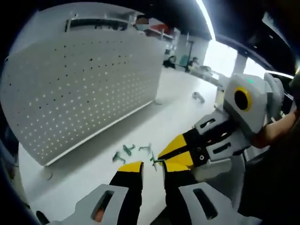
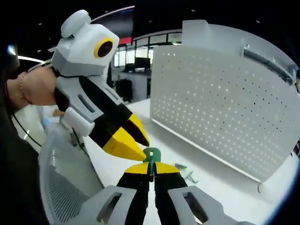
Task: Insert the hook assembly into the mounting plate slot until the hook locks in place.
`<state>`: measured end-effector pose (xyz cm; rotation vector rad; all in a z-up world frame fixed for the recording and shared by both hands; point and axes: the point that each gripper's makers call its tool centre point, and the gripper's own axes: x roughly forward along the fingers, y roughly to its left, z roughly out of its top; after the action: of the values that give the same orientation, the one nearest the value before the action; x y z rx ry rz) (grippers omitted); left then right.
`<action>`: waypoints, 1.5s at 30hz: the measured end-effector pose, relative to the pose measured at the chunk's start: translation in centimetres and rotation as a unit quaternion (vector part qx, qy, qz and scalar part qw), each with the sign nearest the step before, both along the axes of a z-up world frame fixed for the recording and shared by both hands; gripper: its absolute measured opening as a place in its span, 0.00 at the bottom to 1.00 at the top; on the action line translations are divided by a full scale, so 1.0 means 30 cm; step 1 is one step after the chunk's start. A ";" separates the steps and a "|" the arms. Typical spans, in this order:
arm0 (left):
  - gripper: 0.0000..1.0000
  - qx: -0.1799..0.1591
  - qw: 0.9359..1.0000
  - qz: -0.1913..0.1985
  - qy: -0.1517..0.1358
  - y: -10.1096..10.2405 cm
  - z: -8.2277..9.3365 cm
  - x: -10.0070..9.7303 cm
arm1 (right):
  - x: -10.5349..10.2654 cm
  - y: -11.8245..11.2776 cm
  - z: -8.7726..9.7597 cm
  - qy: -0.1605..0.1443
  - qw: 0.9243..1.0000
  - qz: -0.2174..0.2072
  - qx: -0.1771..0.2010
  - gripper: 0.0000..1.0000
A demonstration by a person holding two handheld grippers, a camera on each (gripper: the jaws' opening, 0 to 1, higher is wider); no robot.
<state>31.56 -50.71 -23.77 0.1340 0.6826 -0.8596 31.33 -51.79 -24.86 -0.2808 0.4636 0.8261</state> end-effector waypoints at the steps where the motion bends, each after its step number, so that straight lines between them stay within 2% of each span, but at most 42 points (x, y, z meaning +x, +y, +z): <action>1: 0.17 0.001 1.000 0.000 -0.001 0.002 0.000 -0.001 | 0.000 -0.001 0.001 0.002 1.000 -0.002 0.003 0.00; 10: 0.23 0.001 1.000 0.006 -0.001 0.014 -0.007 -0.006 | 0.012 -0.017 0.004 0.006 1.000 -0.016 0.007 0.00; 16: 0.29 0.003 1.000 0.007 -0.018 0.014 -0.010 0.001 | 0.026 -0.026 0.029 0.008 0.999 -0.031 0.026 0.00; 19: 0.34 -0.005 1.000 0.007 -0.019 0.004 -0.006 0.000 | 0.032 -0.028 0.045 0.006 0.999 -0.036 0.036 0.00; 21: 0.33 -0.020 1.000 0.005 -0.023 -0.004 0.002 -0.001 | 0.032 -0.025 0.055 0.004 0.999 -0.036 0.038 0.00; 23: 0.30 -0.033 0.999 0.009 -0.026 -0.007 0.010 0.002 | 0.032 -0.021 0.068 0.006 0.998 -0.039 0.050 0.00; 27: 0.35 -0.044 0.999 0.018 -0.027 -0.001 0.010 0.009 | 0.032 -0.017 0.095 0.015 0.996 -0.047 0.079 0.00; 30: 0.33 -0.058 0.998 0.023 -0.027 0.002 0.018 0.011 | 0.035 -0.016 0.117 0.021 0.993 -0.053 0.099 0.00; 33: 0.33 -0.058 0.997 0.031 -0.035 0.009 0.023 0.020 | 0.040 -0.016 0.136 0.029 0.991 -0.059 0.117 0.00; 37: 0.30 -0.070 0.996 0.038 -0.050 0.014 0.046 0.034 | 0.043 -0.014 0.154 0.037 0.988 -0.063 0.136 0.00; 39: 0.28 -0.085 0.993 0.042 -0.069 0.013 0.072 0.046 | 0.043 -0.013 0.156 0.042 0.987 -0.065 0.143 0.00; 45: 0.21 -0.090 0.991 0.043 -0.089 0.014 0.091 0.053 | 0.042 -0.006 0.171 0.050 0.983 -0.069 0.161 0.00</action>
<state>33.15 -50.29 -21.04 0.0185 0.4390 -0.8119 32.58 -51.98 -19.73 0.0914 0.4303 0.7681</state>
